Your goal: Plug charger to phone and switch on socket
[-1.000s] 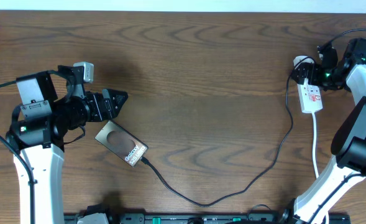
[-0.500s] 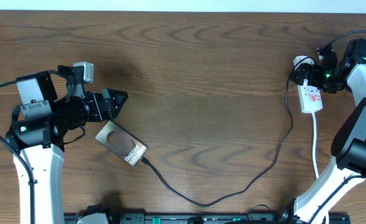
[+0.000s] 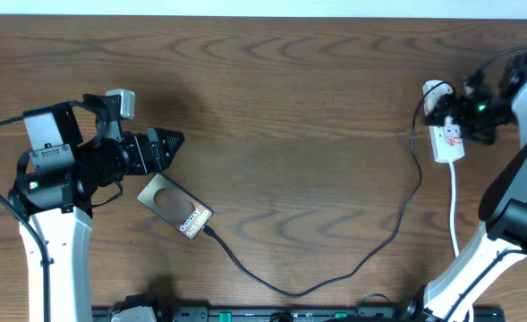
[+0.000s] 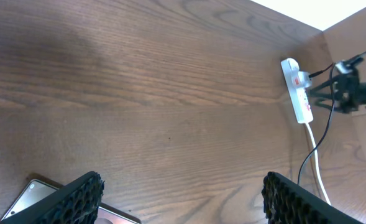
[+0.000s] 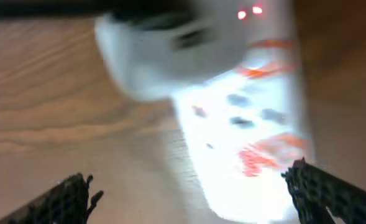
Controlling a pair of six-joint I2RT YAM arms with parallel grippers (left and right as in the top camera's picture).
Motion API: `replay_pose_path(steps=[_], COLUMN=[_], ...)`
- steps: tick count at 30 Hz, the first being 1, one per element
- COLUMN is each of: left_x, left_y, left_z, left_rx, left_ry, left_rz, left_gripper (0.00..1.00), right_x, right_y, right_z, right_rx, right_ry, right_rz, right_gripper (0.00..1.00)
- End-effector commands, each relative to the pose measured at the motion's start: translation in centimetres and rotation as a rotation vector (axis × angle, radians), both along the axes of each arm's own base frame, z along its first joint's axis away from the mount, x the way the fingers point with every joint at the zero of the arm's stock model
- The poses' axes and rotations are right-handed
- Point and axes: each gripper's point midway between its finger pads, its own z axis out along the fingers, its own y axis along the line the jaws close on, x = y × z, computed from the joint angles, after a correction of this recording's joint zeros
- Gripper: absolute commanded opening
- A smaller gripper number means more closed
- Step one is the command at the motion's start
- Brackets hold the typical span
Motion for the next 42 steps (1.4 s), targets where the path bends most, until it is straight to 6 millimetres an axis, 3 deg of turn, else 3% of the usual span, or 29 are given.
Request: replay_pose_path(steps=[1, 4, 9, 11, 15, 20, 42], left_x=[0.1, 0.1, 0.1, 0.1, 0.1, 0.1, 0.0], left_y=[-0.2, -0.2, -0.2, -0.2, -0.2, -0.2, -0.3], left_z=[0.5, 0.5, 0.5, 0.5, 0.5, 0.5, 0.5], left_rx=[0.005, 0.005, 0.005, 0.005, 0.005, 0.005, 0.005], left_ry=[-0.022, -0.022, -0.022, -0.022, -0.022, -0.022, -0.023], left_rz=[-0.023, -0.023, -0.023, -0.023, -0.023, -0.023, -0.025], left_gripper=[0.82, 0.83, 0.82, 0.83, 0.83, 0.82, 0.82], right_x=[-0.2, -0.9, -1.5, -1.4, -2.3, -3.3, -3.3], right_y=[-5.9, -6.8, -4.3, -1.7, 2.2, 2.6, 2.6], right_z=[3.6, 8.4, 14.5, 17.9, 21.4, 22.7, 22.5], right_rx=[-0.246, -0.307, -0.237, -0.129, 0.048, 0.041, 0.043], right_ry=[0.046, 0.050, -0.031, -0.129, -0.216, -0.232, -0.227], right_rz=[-0.140, -0.154, -0.139, -0.117, -0.078, -0.077, -0.077], right_gripper=[0.99, 0.99, 0.99, 0.99, 0.99, 0.99, 0.99])
